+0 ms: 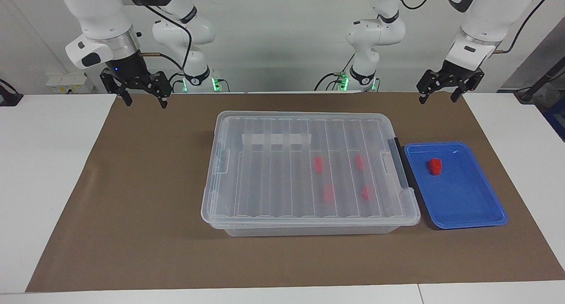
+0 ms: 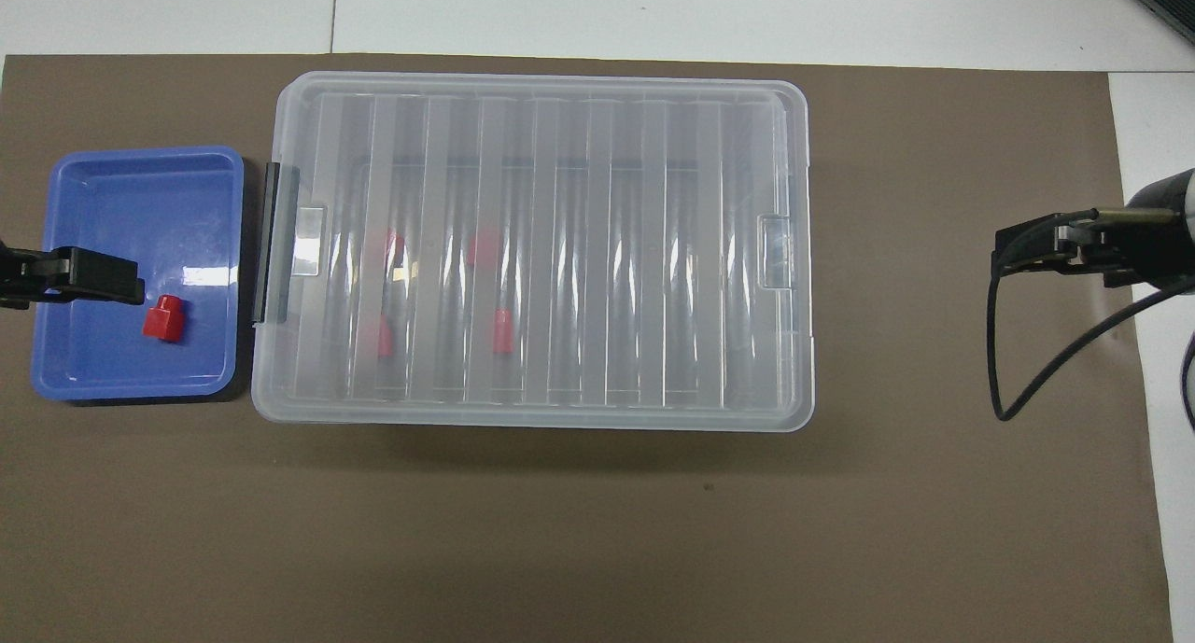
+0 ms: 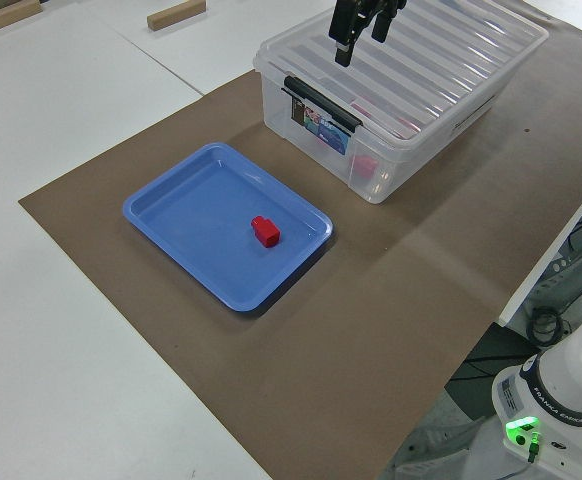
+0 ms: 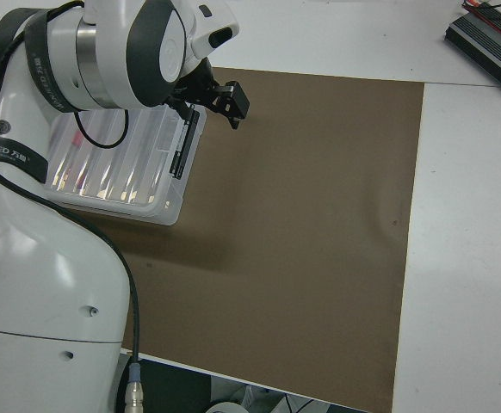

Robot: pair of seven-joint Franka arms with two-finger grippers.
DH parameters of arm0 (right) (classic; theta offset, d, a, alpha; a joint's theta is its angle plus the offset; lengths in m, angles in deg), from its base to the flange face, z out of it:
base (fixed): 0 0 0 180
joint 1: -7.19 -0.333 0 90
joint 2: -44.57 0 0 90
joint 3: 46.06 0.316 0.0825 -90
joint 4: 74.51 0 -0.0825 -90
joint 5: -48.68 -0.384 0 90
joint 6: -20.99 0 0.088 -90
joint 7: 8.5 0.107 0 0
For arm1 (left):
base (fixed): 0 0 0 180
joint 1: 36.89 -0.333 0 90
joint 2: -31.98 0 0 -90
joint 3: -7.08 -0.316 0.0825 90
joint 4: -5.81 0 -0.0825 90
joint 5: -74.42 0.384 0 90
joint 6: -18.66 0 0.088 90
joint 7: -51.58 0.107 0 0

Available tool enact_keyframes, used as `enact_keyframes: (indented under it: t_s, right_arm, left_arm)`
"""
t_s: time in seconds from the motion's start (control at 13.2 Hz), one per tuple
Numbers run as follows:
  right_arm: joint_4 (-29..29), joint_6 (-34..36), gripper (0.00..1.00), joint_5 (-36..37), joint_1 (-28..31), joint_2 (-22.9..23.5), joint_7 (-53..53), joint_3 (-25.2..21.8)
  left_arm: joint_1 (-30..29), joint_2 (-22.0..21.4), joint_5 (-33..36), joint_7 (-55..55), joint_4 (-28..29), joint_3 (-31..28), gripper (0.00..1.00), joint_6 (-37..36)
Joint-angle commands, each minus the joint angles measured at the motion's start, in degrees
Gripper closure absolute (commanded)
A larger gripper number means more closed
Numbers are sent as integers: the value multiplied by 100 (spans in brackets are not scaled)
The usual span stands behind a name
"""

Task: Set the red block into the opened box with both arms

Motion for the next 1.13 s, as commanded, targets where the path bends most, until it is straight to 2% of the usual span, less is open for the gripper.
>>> enact_keyframes:
  t_s: [0.0,1.06]
  right_arm:
    - [141,-10,0,-37,36,-117,-48,20]
    - [141,-97,0,15,19,-73,-4,29]
  left_arm:
    - [-19,-41,4,5,40,-7,0,-32]
    - [-10,-41,4,-4,40,-7,0,-77]
